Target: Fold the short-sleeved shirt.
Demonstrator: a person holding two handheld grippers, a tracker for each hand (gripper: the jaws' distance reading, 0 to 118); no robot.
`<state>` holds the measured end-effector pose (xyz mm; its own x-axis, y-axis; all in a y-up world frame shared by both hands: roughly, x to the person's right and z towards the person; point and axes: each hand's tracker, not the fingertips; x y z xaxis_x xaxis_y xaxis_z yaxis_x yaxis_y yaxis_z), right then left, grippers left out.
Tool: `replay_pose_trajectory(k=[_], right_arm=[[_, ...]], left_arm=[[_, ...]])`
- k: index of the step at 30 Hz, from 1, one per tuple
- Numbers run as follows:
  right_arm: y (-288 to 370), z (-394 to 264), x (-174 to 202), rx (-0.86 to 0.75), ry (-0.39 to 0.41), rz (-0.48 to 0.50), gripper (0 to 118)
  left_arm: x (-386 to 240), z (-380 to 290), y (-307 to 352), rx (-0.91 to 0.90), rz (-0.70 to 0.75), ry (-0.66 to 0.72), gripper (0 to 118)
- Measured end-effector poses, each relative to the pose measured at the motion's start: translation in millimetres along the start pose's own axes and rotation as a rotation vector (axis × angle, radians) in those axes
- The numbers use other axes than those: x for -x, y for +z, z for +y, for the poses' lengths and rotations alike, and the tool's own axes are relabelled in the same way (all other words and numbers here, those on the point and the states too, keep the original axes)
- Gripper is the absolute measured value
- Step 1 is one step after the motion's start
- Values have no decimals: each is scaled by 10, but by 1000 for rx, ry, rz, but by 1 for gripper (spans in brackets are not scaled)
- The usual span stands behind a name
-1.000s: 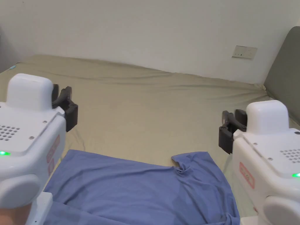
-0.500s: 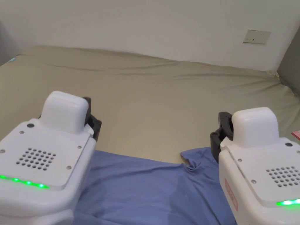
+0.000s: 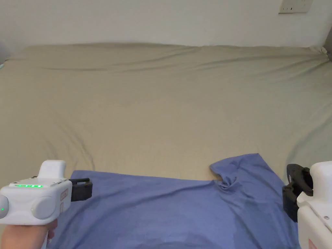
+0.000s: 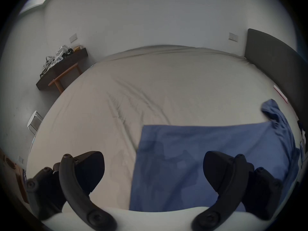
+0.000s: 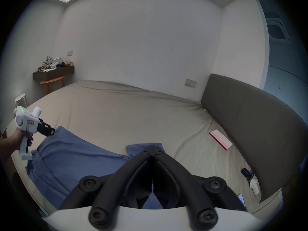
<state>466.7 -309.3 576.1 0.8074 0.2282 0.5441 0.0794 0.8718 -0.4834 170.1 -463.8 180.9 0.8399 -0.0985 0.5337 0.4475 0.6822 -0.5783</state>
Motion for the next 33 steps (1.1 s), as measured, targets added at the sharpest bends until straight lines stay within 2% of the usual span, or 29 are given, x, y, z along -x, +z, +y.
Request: replay_pose_trajectory(k=[4,5,6,8,10,11,13,14,17,22,25,27,28,29,30,31,33], right_arm=[[-111,-81,-119,43,-4,-24,2],[-131,-99,-141,50,-5,-31,2],[-147,-112,-159,59,-5,-35,2],[-158,-138,-179,70,-8,-45,2],[-187,-155,-198,84,-13,-47,2],[-194,-163,-199,89,-13,-48,2],[-213,-170,-193,97,-6,-54,2],[-221,-167,-192,99,-5,-54,2],[-251,-125,-200,109,-26,-28,2],[-333,5,-304,103,-24,-19,2],[-509,66,-439,133,-66,3,5],[-712,70,-529,170,-73,16,23],[-856,60,-569,227,-66,31,41],[-1034,35,-611,296,-59,49,74],[-1212,-15,-657,368,-60,100,93],[-1409,-99,-718,420,-84,145,100],[-1757,-297,-796,476,-111,126,100]], left_arm=[[96,170,-473,57,13,30,114],[101,190,-568,66,17,47,110],[68,189,-562,68,12,49,101],[24,196,-681,69,23,52,74],[-100,126,-701,106,-14,-14,66],[-110,107,-667,68,1,-7,53],[-98,140,-617,93,-87,72,27],[-88,180,-603,85,-53,51,1],[-185,193,-484,70,-35,-57,1],[-182,264,103,-73,-50,-50,1],[-210,296,518,-155,-73,-68,1],[-157,310,708,-179,-51,-83,1],[-142,303,804,-175,-52,-79,1],[-120,286,889,-179,-51,-65,1],[-76,272,913,-183,-52,-53,1],[-64,246,962,-183,-46,-47,1],[-54,182,1012,-170,-34,-44,1]])
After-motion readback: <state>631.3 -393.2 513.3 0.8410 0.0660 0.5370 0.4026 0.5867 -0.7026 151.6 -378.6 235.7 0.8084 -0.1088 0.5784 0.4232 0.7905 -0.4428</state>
